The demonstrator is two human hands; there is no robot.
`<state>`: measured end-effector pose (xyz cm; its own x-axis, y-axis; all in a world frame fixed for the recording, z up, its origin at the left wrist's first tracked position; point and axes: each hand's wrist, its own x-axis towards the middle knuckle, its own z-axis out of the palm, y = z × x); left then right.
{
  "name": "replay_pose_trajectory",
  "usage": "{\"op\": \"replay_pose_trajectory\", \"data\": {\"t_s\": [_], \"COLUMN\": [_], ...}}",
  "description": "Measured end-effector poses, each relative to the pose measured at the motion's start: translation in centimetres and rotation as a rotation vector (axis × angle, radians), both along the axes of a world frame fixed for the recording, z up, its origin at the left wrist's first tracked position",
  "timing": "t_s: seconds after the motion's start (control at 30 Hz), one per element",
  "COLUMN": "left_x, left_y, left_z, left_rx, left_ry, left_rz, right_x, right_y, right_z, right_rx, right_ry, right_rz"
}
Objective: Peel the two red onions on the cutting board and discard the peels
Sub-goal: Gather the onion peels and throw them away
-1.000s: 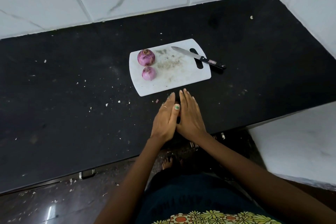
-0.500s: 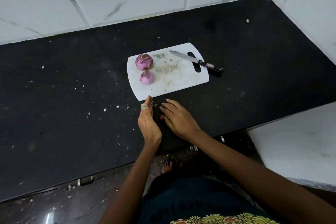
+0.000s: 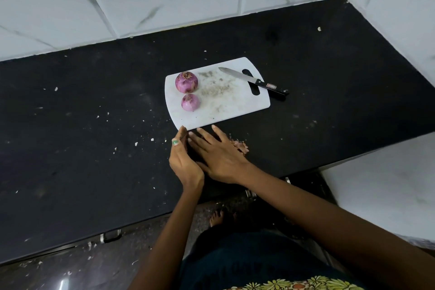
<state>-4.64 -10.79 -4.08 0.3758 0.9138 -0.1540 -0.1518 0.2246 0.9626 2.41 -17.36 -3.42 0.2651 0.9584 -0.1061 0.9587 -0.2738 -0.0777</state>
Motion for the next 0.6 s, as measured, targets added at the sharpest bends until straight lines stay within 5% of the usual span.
{"op": "replay_pose_trajectory", "data": {"t_s": [0.1,0.23,0.43,0.6], "left_x": [-0.2,-0.1,0.6,1.2], "left_y": [0.2,0.1,-0.9,-1.7], "left_z": [-0.2,-0.2,-0.4,-0.2], "left_rx": [0.036,0.051,0.032,-0.004], "left_ry": [0.031,0.038,0.056,0.081], "left_rz": [0.033,0.028,-0.096,-0.247], "right_x": [0.1,0.8,2.5,3.0], "right_y": [-0.9,-3.6,-6.6,-8.4], "right_z": [-0.7,-0.9,1.9,3.6], "right_rx": [-0.107,-0.006,0.490,0.091], "right_ry": [-0.107,-0.128,0.383,0.640], "right_rz": [-0.038,-0.199,-0.645,-0.737]}}
